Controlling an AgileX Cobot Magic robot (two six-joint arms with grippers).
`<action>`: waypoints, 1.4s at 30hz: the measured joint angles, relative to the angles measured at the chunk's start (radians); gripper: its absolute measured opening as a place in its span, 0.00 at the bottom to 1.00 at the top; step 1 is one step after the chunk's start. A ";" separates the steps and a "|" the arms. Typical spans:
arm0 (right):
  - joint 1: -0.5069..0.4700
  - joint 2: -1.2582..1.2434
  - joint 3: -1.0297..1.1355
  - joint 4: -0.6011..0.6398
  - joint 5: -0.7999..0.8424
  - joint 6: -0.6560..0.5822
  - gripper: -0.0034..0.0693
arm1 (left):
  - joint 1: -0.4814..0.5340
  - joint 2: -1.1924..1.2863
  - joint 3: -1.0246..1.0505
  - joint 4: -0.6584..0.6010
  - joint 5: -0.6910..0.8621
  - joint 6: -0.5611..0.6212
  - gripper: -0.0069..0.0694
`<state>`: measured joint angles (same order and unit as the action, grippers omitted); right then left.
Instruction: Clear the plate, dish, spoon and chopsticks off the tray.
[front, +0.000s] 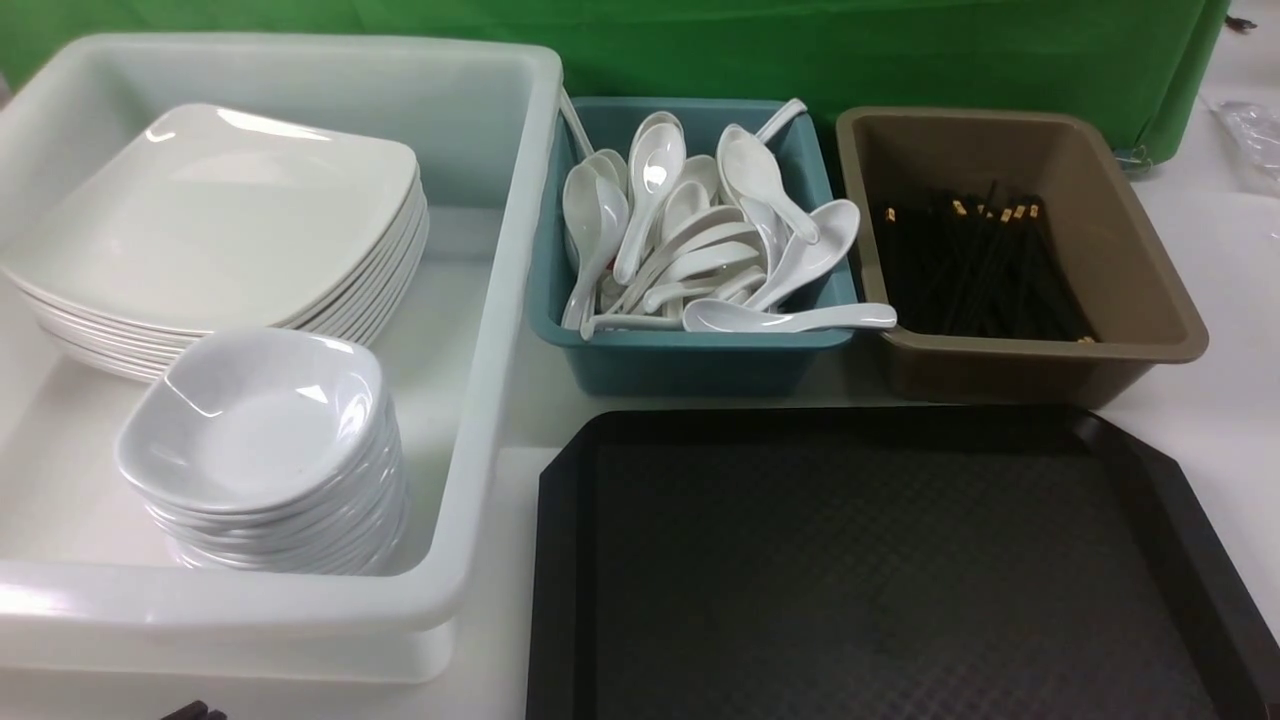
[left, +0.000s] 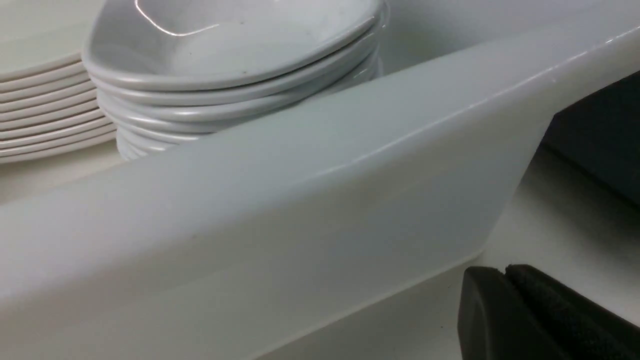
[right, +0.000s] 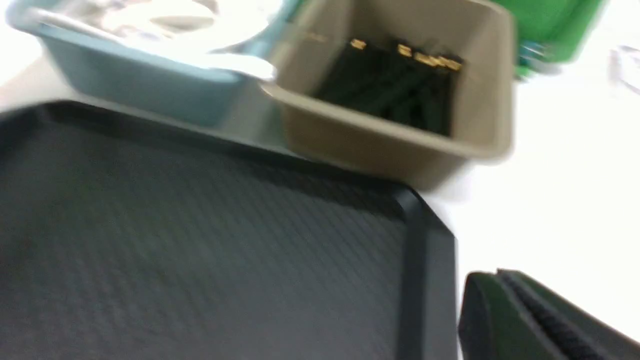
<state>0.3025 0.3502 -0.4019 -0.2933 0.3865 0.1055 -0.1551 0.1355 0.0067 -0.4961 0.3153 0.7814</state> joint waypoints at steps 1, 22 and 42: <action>-0.031 -0.044 0.061 0.002 -0.014 -0.004 0.07 | 0.000 0.000 0.000 0.000 0.000 0.001 0.11; -0.149 -0.348 0.408 0.103 -0.156 0.051 0.07 | 0.000 -0.001 0.000 -0.002 0.000 0.004 0.11; -0.149 -0.348 0.408 0.104 -0.156 0.061 0.11 | 0.015 -0.004 0.000 0.013 -0.057 -0.036 0.11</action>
<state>0.1538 0.0019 0.0060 -0.1888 0.2309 0.1667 -0.1402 0.1316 0.0067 -0.4833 0.2584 0.7450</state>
